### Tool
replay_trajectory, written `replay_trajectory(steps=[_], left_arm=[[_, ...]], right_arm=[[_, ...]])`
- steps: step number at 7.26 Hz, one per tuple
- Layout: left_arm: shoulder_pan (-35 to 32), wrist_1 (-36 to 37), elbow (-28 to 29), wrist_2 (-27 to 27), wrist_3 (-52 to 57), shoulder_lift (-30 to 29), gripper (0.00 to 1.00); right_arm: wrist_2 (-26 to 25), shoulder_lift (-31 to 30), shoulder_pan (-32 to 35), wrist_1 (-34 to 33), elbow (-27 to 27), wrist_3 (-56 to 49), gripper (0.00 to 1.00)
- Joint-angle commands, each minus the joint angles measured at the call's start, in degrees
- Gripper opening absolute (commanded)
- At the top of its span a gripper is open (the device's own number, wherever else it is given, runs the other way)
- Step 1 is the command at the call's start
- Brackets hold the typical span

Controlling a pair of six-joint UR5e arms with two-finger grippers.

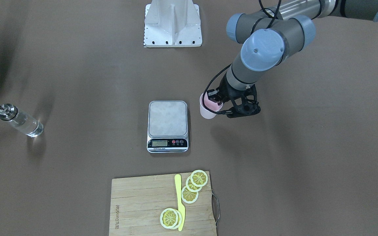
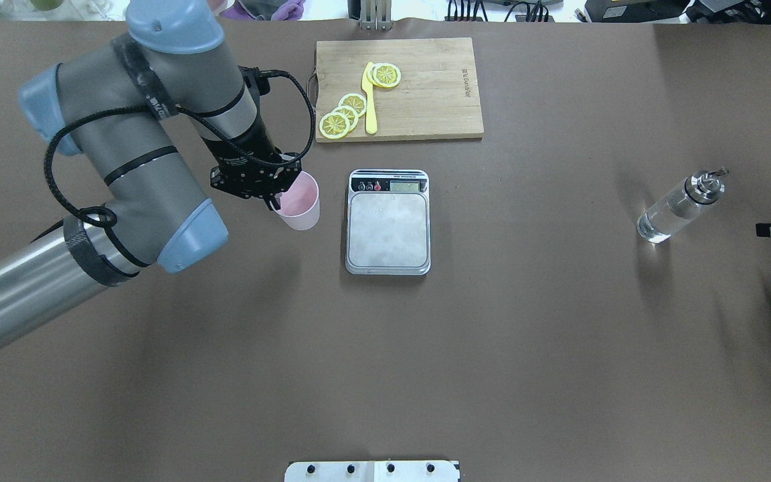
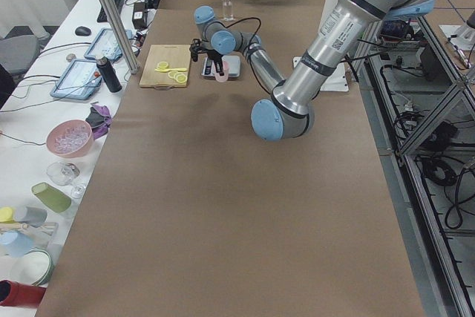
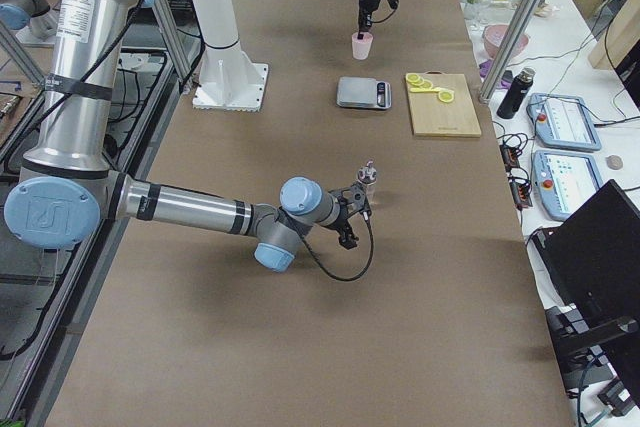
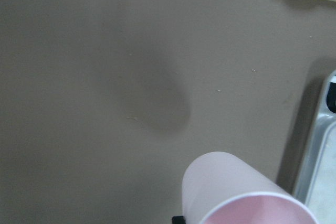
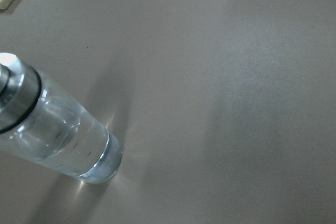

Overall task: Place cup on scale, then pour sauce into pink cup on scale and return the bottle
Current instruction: 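Carry the pink cup onto the scale with left gripper while right approaches bottle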

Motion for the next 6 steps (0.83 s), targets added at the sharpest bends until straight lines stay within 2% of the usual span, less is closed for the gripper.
replay_trajectory(steps=[1, 3, 6], left_arm=[[1.93, 0.48, 6.22, -0.3, -2.74, -6.85, 0.0], [3.42, 0.4, 8.0, -0.48, -5.46, -8.72, 0.0], [4.39, -1.27, 10.55, -0.22, -7.15, -10.13, 0.0]], right_arm=[[-0.22, 0.65, -2.98, 2.52, -0.13, 1.83, 1.0], [-0.74, 1.35, -4.74, 4.89, -0.31, 1.83, 1.0], [-4.25, 4.77, -7.29, 7.35, -1.96, 1.74, 1.0]])
